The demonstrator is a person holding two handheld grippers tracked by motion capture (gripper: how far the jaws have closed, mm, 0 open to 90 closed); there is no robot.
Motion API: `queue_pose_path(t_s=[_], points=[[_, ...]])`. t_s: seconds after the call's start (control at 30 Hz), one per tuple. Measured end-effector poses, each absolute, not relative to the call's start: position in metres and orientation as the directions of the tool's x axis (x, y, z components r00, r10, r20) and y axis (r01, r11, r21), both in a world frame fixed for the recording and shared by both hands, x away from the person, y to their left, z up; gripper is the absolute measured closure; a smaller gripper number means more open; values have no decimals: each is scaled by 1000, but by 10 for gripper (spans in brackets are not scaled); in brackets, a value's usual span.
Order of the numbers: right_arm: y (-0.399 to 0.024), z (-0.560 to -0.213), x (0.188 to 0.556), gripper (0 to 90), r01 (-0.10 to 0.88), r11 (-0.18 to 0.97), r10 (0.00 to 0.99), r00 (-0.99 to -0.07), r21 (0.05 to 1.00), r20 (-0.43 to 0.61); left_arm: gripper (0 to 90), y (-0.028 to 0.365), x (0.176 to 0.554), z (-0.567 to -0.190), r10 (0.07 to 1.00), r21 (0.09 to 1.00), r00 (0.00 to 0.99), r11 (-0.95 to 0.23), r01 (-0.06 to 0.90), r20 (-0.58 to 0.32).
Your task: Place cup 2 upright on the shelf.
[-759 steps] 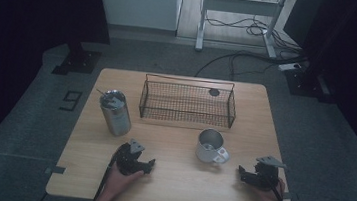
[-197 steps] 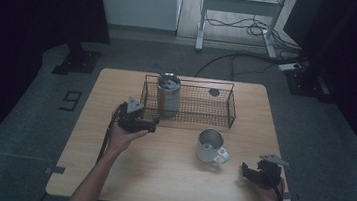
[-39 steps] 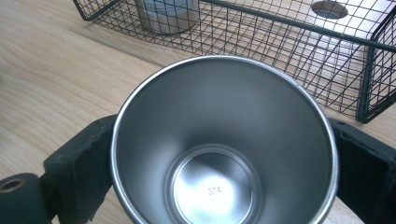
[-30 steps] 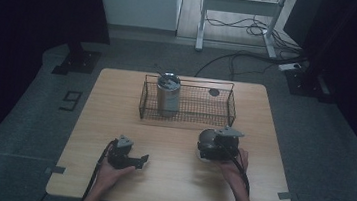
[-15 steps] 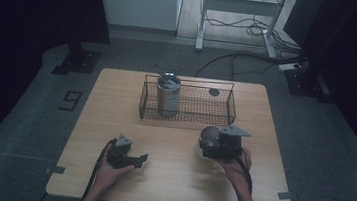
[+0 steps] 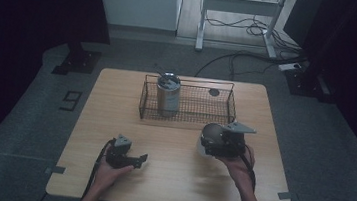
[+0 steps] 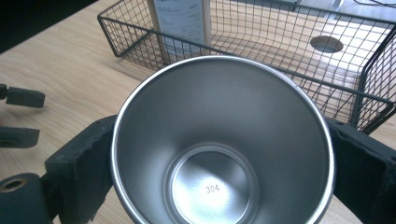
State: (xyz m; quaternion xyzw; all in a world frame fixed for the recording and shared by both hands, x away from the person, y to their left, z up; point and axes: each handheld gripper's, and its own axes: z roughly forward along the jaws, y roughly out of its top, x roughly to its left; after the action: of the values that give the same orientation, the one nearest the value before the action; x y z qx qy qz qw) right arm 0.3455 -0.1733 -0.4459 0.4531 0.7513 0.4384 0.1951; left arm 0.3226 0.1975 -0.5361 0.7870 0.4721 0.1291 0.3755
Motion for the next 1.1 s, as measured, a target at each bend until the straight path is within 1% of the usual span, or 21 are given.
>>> queue_pose_path(t_s=[0.17,0.8,1.1], points=[[-175,-438,345,57,501,201,859,-504,842,95,145,199,321,-534,839,715,523,-273,644,-151],[-173,-411,349,57,463,197,854,-514,864,81,147,203,318,-532,834,719,528,-267,642,-162],[-170,-399,358,57,450,203,850,-522,869,72,147,204,318,-533,834,714,529,-273,644,-159]])
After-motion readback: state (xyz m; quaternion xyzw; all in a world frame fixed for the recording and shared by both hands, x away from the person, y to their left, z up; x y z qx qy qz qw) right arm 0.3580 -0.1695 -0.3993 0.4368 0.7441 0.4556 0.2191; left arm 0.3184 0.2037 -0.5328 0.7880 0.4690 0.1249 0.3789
